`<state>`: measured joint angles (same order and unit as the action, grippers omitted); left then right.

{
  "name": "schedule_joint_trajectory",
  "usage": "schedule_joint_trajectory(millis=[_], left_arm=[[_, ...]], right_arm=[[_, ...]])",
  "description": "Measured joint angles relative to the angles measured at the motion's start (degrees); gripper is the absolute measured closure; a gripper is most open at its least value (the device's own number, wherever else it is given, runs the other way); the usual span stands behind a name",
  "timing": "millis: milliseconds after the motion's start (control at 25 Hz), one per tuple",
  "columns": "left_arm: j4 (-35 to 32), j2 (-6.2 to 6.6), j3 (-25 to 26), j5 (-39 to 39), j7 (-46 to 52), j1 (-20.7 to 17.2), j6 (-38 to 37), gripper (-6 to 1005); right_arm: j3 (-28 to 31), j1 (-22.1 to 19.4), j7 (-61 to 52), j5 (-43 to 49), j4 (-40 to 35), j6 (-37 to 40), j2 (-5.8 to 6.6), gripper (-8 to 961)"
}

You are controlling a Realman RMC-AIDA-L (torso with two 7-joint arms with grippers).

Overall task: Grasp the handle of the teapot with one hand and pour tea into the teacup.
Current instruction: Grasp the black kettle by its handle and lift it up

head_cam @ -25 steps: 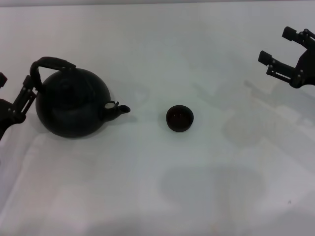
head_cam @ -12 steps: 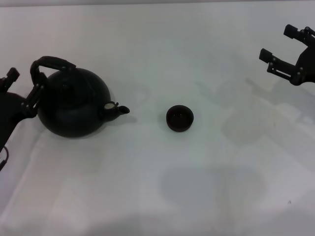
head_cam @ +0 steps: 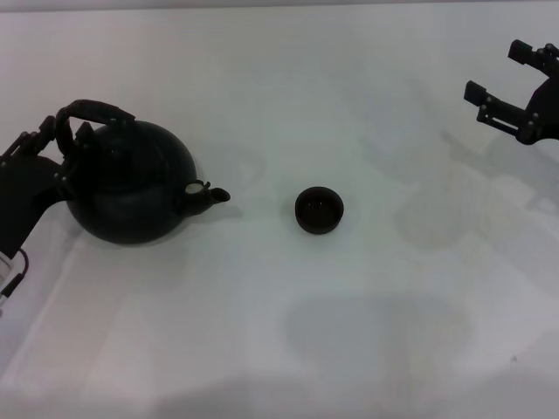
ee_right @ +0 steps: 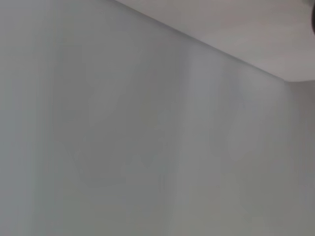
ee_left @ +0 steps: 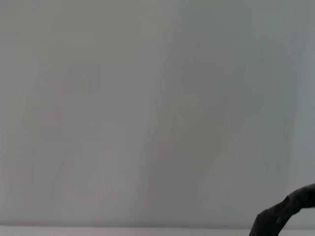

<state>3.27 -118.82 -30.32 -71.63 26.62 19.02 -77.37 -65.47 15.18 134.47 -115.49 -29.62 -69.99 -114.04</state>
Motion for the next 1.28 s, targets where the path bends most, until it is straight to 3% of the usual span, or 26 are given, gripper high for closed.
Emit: schedule_joint_trajectory(millis=[120,160,400,840,1280], left_arm=[[0.0,-0.07,0.0,0.0,0.1,0.0,0.6,381],[0.2,-0.17,0.0,0.0,0.0,0.1,0.7,585],[0.6,-0.36,0.1,-0.2,-0.3,0.2,0.7,797],[1.2,-0.54,0.7,0.3,-1.8,0.2,1.2,812],[1.0,-0.1,0.0,-0.3,2.0,4.0,3.5,846]], right_arm=[[0.0,0.4,0.0,0.0,0.0,0.9,0.04,89],[0.0,0.5,0.1,0.0,0.0,1.3,0.02,89],[0.0,1.9,1.0,0.0,1.1,2.8,-0.19,90],[0.0,2.7,1.5,-0.4,2.2,3.4,-0.13,90],[0.0,2.7,1.5,-0.4,2.2,4.1,-0.48,91]])
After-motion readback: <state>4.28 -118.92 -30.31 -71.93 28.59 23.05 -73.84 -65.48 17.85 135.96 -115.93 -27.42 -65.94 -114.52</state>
